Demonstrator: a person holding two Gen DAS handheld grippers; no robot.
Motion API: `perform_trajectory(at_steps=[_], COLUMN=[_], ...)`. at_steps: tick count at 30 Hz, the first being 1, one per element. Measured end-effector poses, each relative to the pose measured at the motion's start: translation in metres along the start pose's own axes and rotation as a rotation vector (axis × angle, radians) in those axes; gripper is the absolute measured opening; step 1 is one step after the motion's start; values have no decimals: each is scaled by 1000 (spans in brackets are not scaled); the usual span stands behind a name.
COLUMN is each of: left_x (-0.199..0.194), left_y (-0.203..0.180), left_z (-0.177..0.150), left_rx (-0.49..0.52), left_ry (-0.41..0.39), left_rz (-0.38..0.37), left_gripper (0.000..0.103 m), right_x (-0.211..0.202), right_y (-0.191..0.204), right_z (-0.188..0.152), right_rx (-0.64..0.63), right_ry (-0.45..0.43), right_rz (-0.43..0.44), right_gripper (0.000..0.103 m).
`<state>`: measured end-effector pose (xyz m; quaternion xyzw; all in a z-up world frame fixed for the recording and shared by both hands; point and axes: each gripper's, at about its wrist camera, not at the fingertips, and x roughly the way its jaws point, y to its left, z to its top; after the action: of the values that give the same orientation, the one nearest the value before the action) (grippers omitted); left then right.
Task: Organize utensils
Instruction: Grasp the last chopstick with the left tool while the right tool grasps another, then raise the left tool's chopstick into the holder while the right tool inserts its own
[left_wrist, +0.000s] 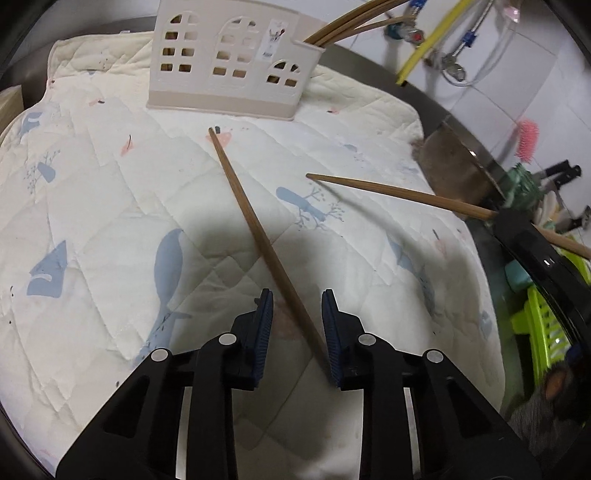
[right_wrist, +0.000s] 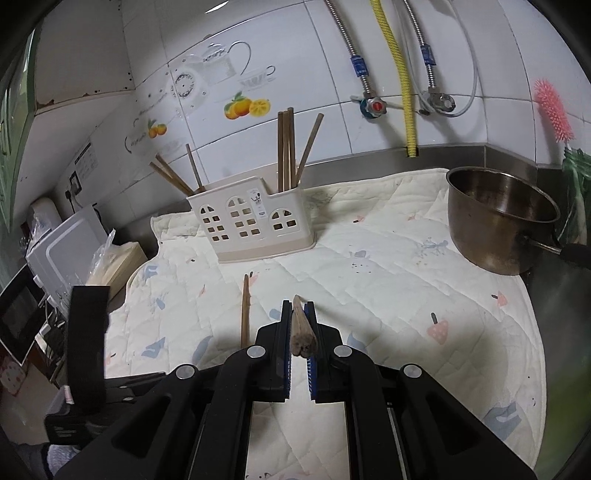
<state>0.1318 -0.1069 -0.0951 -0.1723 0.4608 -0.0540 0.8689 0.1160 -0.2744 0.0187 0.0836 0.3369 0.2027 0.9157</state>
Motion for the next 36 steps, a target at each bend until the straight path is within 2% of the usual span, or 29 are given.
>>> perform_trajectory(at_steps=[5, 8, 11, 16, 24, 32, 36], left_x=[8, 11, 13, 4, -47, -100, -113], left_y=[-5, -3, -6, 4, 15, 36, 39], left_z=[4, 6, 6, 6, 17, 43, 57], left_rx=[-21, -39, -8, -11, 79, 102, 132], left_ry=[8, 11, 8, 5, -97, -226, -260], left_rz=[35, 44, 72, 47, 30, 2, -10], left_gripper=[24, 18, 13, 6, 5, 5, 5], right_x=[1, 1, 1, -1, -2, 0, 4], right_y=[-3, -5, -4, -2, 5, 20, 30], right_z=[-1, 0, 0, 0, 4, 15, 24], right_rx=[11, 18, 19, 18, 5, -37, -71], right_ry=[1, 1, -2, -7, -15, -17, -11], right_rz=[3, 3, 1, 3, 0, 8, 13], right_gripper=[6, 7, 7, 7, 7, 7, 7])
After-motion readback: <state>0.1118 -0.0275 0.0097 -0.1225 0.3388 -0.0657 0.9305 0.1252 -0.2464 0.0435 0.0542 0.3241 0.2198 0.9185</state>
